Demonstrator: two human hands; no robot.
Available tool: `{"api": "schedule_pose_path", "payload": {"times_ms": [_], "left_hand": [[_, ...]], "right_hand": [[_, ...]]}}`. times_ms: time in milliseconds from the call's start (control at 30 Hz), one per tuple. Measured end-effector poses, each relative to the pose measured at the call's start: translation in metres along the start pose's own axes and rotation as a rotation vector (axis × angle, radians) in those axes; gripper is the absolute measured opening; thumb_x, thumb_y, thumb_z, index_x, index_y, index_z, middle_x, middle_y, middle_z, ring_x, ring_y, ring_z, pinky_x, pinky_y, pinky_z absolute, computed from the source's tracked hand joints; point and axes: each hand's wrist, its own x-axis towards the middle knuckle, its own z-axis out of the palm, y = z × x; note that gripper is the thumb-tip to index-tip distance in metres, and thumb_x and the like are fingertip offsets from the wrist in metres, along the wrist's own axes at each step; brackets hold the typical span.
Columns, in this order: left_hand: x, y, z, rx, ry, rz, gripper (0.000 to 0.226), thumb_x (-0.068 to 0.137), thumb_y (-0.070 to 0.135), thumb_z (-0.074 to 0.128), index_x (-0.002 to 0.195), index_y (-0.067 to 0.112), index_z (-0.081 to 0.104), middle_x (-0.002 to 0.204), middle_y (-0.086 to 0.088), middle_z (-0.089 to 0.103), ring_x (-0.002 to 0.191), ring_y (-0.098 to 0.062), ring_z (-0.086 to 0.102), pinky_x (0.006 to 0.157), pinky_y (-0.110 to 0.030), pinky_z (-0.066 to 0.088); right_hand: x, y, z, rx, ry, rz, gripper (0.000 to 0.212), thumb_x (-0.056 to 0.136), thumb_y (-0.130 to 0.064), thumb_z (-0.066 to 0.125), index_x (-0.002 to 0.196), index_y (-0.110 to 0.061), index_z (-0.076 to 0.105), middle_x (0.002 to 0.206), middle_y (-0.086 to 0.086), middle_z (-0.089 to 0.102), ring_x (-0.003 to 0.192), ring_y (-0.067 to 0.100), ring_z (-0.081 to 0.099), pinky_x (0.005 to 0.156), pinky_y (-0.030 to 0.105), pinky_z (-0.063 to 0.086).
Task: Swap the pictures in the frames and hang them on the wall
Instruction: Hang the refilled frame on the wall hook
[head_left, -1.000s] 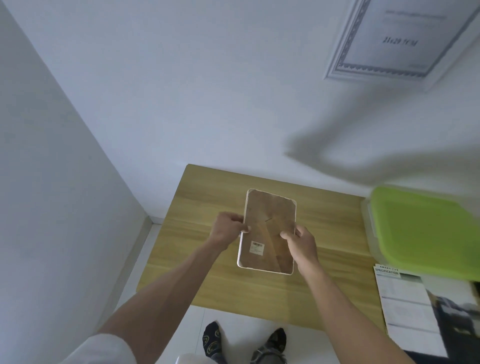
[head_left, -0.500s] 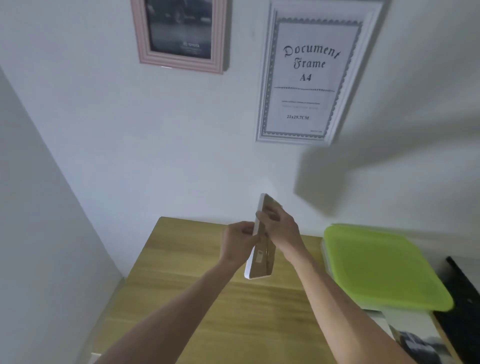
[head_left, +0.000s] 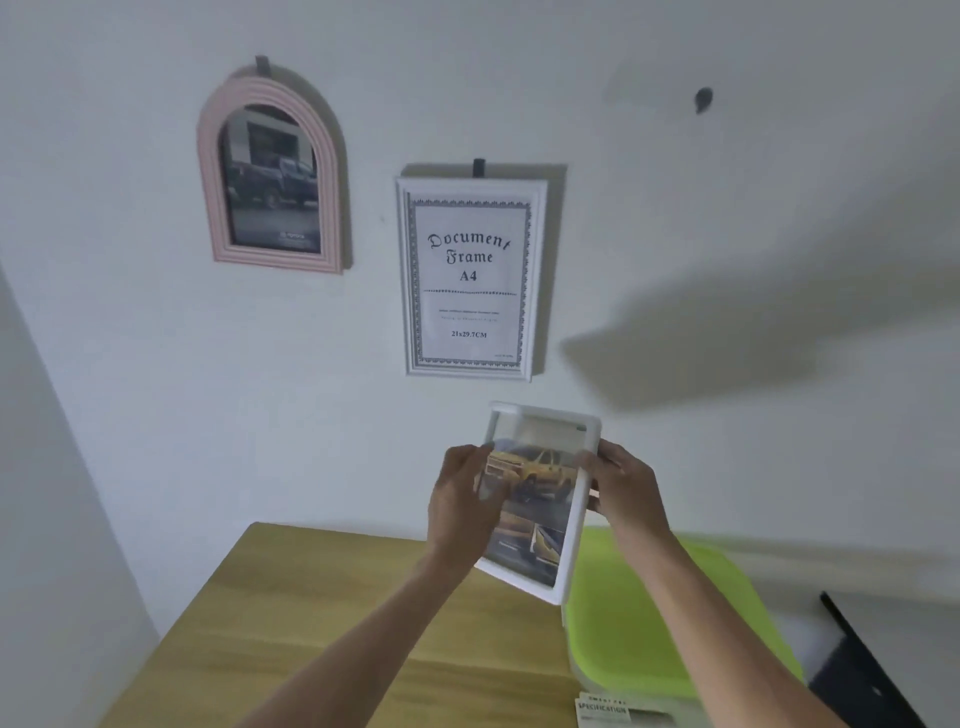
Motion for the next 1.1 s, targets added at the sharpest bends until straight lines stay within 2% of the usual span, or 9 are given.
{"api": "schedule_pose_path", "payload": {"times_ms": [100, 267, 433, 567, 633, 733, 833, 967, 1100], "left_hand": [[0.034, 0.019, -0.006, 0.089, -0.011, -0.028, 0.058, 0.091, 0.035, 0.066, 0.142, 0.017, 0.048, 0.134, 0.000, 0.050, 0.116, -0.016, 0.054, 0.096, -0.033, 0.049], [0.087, 0.071, -0.013, -0.091, -0.164, -0.033, 0.048, 0.093, 0.036, 0.063, 0.138, 0.022, 0.053, 0.113, 0.008, 0.067, 0.088, 0.006, 0.062, 0.065, -0.005, 0.044], [0.141, 0.114, -0.014, -0.203, -0.218, 0.007, 0.050, 0.091, 0.026, 0.067, 0.138, 0.029, 0.052, 0.095, 0.003, 0.070, 0.088, -0.016, 0.067, 0.074, -0.028, 0.053], [0.182, 0.142, -0.013, -0.198, -0.193, 0.066, 0.053, 0.090, 0.022, 0.068, 0.138, 0.033, 0.050, 0.092, -0.001, 0.069, 0.086, -0.018, 0.068, 0.073, -0.030, 0.055], [0.200, 0.154, -0.012, -0.186, -0.174, 0.096, 0.055, 0.089, 0.021, 0.069, 0.139, 0.033, 0.050, 0.090, -0.001, 0.070, 0.082, -0.018, 0.068, 0.072, -0.029, 0.056], [0.224, 0.169, -0.011, -0.164, -0.170, 0.153, 0.060, 0.087, 0.021, 0.070, 0.141, 0.034, 0.048, 0.089, -0.001, 0.070, 0.080, -0.018, 0.069, 0.069, -0.025, 0.054], [0.243, 0.187, -0.007, -0.111, -0.157, 0.229, 0.064, 0.087, 0.020, 0.070, 0.144, 0.031, 0.044, 0.087, 0.001, 0.067, 0.080, -0.013, 0.066, 0.072, -0.026, 0.052], [0.265, 0.208, 0.006, -0.012, -0.134, 0.307, 0.067, 0.090, 0.023, 0.065, 0.150, 0.029, 0.036, 0.082, 0.006, 0.066, 0.078, -0.006, 0.062, 0.076, -0.025, 0.049], [0.283, 0.232, 0.018, 0.010, -0.105, 0.346, 0.068, 0.091, 0.023, 0.064, 0.151, 0.028, 0.032, 0.082, -0.001, 0.071, 0.078, -0.013, 0.066, 0.067, -0.019, 0.049]], "right_hand": [[0.008, -0.028, -0.032, 0.072, -0.005, -0.038, 0.020, 0.093, -0.013, 0.062, 0.111, -0.017, 0.071, 0.096, 0.016, 0.068, 0.067, 0.028, 0.066, 0.071, 0.046, 0.059], [0.036, -0.071, -0.064, 0.150, 0.026, -0.090, 0.017, 0.097, -0.015, 0.059, 0.108, -0.019, 0.072, 0.098, 0.012, 0.066, 0.077, 0.026, 0.062, 0.072, 0.042, 0.056], [0.063, -0.118, -0.076, 0.029, 0.088, -0.251, 0.019, 0.100, -0.027, 0.056, 0.115, -0.028, 0.068, 0.105, 0.007, 0.067, 0.089, 0.028, 0.065, 0.082, 0.046, 0.057], [0.086, -0.157, -0.089, -0.273, 0.091, -0.424, 0.027, 0.099, -0.041, 0.053, 0.125, -0.047, 0.058, 0.098, 0.001, 0.069, 0.090, 0.019, 0.068, 0.082, 0.043, 0.059], [0.099, -0.175, -0.097, -0.364, 0.003, -0.402, 0.038, 0.098, -0.036, 0.056, 0.131, -0.052, 0.050, 0.095, 0.002, 0.068, 0.089, 0.019, 0.069, 0.082, 0.039, 0.059], [0.115, -0.195, -0.108, -0.357, -0.032, -0.410, 0.051, 0.093, -0.018, 0.062, 0.135, -0.045, 0.053, 0.097, 0.009, 0.068, 0.086, 0.020, 0.071, 0.083, 0.038, 0.060], [0.129, -0.210, -0.114, -0.284, 0.048, -0.456, 0.048, 0.088, -0.008, 0.068, 0.129, -0.034, 0.063, 0.095, 0.011, 0.068, 0.085, 0.023, 0.072, 0.072, 0.034, 0.061], [0.149, -0.227, -0.122, -0.247, 0.143, -0.496, 0.044, 0.085, -0.007, 0.072, 0.125, -0.023, 0.064, 0.097, 0.005, 0.070, 0.087, 0.023, 0.071, 0.064, 0.028, 0.058], [0.171, -0.244, -0.133, -0.280, 0.203, -0.557, 0.042, 0.085, -0.010, 0.073, 0.124, -0.024, 0.064, 0.098, 0.002, 0.070, 0.089, 0.021, 0.070, 0.064, 0.027, 0.057]]}}
